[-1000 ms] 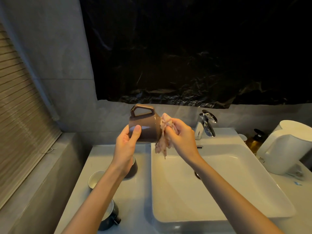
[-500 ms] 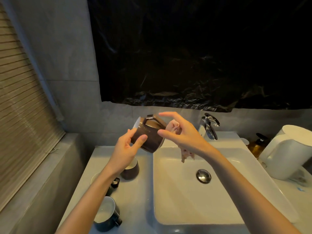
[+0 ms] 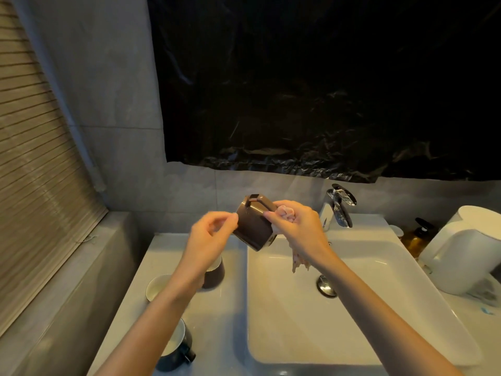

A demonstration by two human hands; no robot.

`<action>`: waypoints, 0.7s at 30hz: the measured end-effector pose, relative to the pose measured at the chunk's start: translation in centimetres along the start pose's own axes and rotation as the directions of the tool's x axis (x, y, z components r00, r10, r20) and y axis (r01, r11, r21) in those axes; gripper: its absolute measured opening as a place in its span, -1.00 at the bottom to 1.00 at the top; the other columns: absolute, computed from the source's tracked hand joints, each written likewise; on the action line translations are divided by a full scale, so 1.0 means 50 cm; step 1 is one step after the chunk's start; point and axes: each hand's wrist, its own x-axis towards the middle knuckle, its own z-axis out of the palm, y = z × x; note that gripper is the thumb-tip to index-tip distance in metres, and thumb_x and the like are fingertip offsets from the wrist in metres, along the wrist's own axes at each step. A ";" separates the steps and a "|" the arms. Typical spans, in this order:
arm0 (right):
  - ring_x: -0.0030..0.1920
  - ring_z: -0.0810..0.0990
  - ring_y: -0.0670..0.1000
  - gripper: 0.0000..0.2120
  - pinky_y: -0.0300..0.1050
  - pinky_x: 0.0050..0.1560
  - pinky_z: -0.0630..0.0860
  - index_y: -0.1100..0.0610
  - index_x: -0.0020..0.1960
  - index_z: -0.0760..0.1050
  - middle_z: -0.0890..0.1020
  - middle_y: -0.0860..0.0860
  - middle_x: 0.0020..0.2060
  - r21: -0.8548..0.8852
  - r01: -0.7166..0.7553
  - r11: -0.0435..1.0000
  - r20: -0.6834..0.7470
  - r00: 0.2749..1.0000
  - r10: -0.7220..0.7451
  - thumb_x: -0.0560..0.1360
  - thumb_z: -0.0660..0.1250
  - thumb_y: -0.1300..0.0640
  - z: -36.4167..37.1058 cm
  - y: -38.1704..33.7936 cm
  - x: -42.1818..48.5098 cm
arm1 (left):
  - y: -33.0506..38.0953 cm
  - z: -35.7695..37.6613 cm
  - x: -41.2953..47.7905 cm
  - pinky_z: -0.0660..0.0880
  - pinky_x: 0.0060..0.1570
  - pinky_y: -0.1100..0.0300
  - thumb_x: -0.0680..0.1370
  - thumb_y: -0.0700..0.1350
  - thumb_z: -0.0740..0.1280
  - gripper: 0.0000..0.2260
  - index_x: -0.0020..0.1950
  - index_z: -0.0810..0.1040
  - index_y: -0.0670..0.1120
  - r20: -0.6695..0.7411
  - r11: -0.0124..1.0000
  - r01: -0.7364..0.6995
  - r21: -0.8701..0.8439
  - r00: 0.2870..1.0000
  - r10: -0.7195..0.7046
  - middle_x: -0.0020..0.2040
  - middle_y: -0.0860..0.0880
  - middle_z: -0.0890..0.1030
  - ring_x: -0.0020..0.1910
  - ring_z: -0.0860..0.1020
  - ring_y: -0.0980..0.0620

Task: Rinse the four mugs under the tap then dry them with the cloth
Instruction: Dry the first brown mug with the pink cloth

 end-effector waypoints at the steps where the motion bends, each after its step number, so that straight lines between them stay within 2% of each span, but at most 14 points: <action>1: -0.06 0.56 -0.12 -0.88 -0.29 -0.07 0.45 0.02 0.01 0.63 0.65 -0.08 -0.13 -0.051 0.021 0.999 -0.007 1.000 -0.021 0.52 0.38 0.03 0.004 0.006 -0.002 | 0.005 0.001 0.003 0.34 -0.38 0.36 0.60 -0.01 0.26 -0.82 0.06 0.59 -0.05 0.172 0.940 0.255 -0.226 0.960 -0.219 -0.03 0.03 0.65 -0.32 0.42 0.11; 2: -0.06 0.56 -0.09 -0.86 -0.24 -0.06 0.46 0.04 0.03 0.63 0.65 -0.05 -0.11 -0.102 0.044 0.994 -0.007 0.999 -0.045 0.52 0.38 0.03 0.008 0.013 -0.003 | 0.009 0.001 0.005 0.33 -0.42 0.35 0.62 0.02 0.19 -0.74 0.11 0.59 -0.08 0.350 0.783 0.486 -0.388 0.864 -0.362 0.05 0.01 0.66 -0.37 0.43 0.13; 3: -0.08 0.56 -0.06 -0.84 -0.20 -0.07 0.46 0.05 0.04 0.63 0.64 -0.03 -0.12 -0.148 0.066 0.987 -0.009 0.998 -0.068 0.52 0.38 0.02 0.013 0.019 -0.006 | 0.008 -0.001 0.011 0.33 -0.46 0.34 0.63 0.03 0.15 -0.69 0.16 0.57 -0.11 0.467 0.616 0.621 -0.485 0.779 -0.417 0.12 0.00 0.65 -0.40 0.44 0.14; 4: -0.10 0.55 -0.05 -0.84 -0.18 -0.10 0.46 0.04 0.04 0.63 0.63 -0.02 -0.15 -0.187 0.088 0.978 -0.014 0.996 -0.092 0.52 0.38 0.02 0.017 0.025 -0.008 | 0.006 -0.003 0.017 0.32 -0.50 0.35 0.63 0.04 0.11 -0.65 0.20 0.55 -0.14 0.531 0.504 0.682 -0.530 0.731 -0.430 0.16 -0.01 0.63 -0.42 0.45 0.14; 7: -0.16 0.51 -0.07 -0.84 -0.16 -0.16 0.44 0.02 0.06 0.62 0.57 -0.05 -0.19 -0.269 0.154 0.951 -0.007 0.987 -0.162 0.51 0.39 0.01 0.028 0.038 -0.020 | 0.001 0.000 0.031 0.22 -0.58 0.35 0.64 0.03 0.09 -0.61 0.19 0.53 -0.22 0.603 0.363 0.751 -0.552 0.660 -0.449 0.08 -0.06 0.64 -0.46 0.43 0.12; 9: -0.20 0.44 -0.11 -0.83 -0.29 -0.24 0.32 0.03 0.07 0.60 0.49 -0.11 -0.20 -0.331 0.214 0.919 0.024 0.976 -0.219 0.50 0.40 0.03 0.036 0.042 -0.031 | -0.003 0.007 0.039 0.16 -0.62 0.37 0.62 0.01 0.12 -0.66 0.14 0.50 -0.22 0.669 0.244 0.793 -0.559 0.605 -0.432 -0.15 -0.06 0.59 -0.52 0.38 0.13; 11: -0.20 0.44 -0.08 -0.83 -0.30 -0.26 0.24 0.05 0.07 0.58 0.47 -0.09 -0.20 -0.408 0.262 0.875 0.065 0.964 -0.259 0.50 0.40 0.04 0.049 0.045 -0.042 | -0.004 0.011 0.046 0.11 -0.65 0.37 0.62 -0.03 0.13 -0.74 0.05 0.51 -0.16 0.712 0.158 0.811 -0.564 0.574 -0.405 -0.36 -0.02 0.49 -0.59 0.30 0.14; 12: -0.18 0.46 -0.05 -0.83 -0.28 -0.25 0.25 0.06 0.07 0.58 0.50 -0.05 -0.19 -0.428 0.274 0.861 0.088 0.961 -0.262 0.50 0.40 0.05 0.055 0.047 -0.047 | -0.005 0.014 0.050 0.10 -0.67 0.34 0.63 -0.05 0.12 -0.76 -0.01 0.51 -0.14 0.714 0.148 0.811 -0.566 0.572 -0.404 -0.43 0.00 0.44 -0.63 0.26 0.13; 14: -0.14 0.50 -0.01 -0.84 -0.27 -0.26 0.27 0.08 0.07 0.57 0.55 -0.01 -0.14 -0.426 0.285 0.859 0.151 0.958 -0.243 0.50 0.40 0.09 0.063 0.050 -0.054 | -0.005 0.017 0.056 0.06 -0.66 0.34 0.64 -0.06 0.11 -0.77 -0.11 0.46 -0.12 0.690 0.168 0.800 -0.575 0.585 -0.426 -0.42 0.01 0.41 -0.65 0.20 0.11; 17: -0.08 0.51 -0.06 -0.80 -0.28 -0.18 0.39 0.07 0.10 0.54 0.58 -0.04 -0.07 -0.356 0.272 0.894 0.273 0.945 -0.179 0.51 0.40 0.06 0.066 0.057 -0.061 | -0.016 0.020 0.056 0.07 -0.60 0.33 0.65 -0.08 0.06 -0.76 -0.17 0.38 -0.11 0.617 0.316 0.767 -0.558 0.639 -0.459 -0.35 0.01 0.39 -0.63 0.17 0.09; 19: -0.17 0.49 -0.14 -0.71 -0.31 -0.20 0.40 0.03 0.17 0.45 0.56 -0.08 -0.13 -0.272 0.144 0.952 0.317 0.947 -0.053 0.50 0.40 0.01 0.053 0.048 -0.063 | -0.033 0.024 0.055 0.10 -0.60 0.33 0.66 -0.08 0.04 -0.75 -0.18 0.35 -0.09 0.548 0.441 0.716 -0.542 0.698 -0.461 -0.37 0.01 0.35 -0.62 0.16 0.10; 21: -0.29 0.48 -0.14 -0.62 -0.37 -0.34 0.41 0.01 0.23 0.28 0.52 -0.05 -0.21 -0.130 -0.131 0.983 0.409 0.896 0.173 0.52 0.38 0.00 0.027 0.029 -0.060 | -0.047 0.026 0.054 0.11 -0.61 0.36 0.67 -0.07 0.04 -0.73 -0.21 0.33 -0.08 0.416 0.618 0.607 -0.500 0.794 -0.443 -0.42 0.03 0.32 -0.63 0.14 0.15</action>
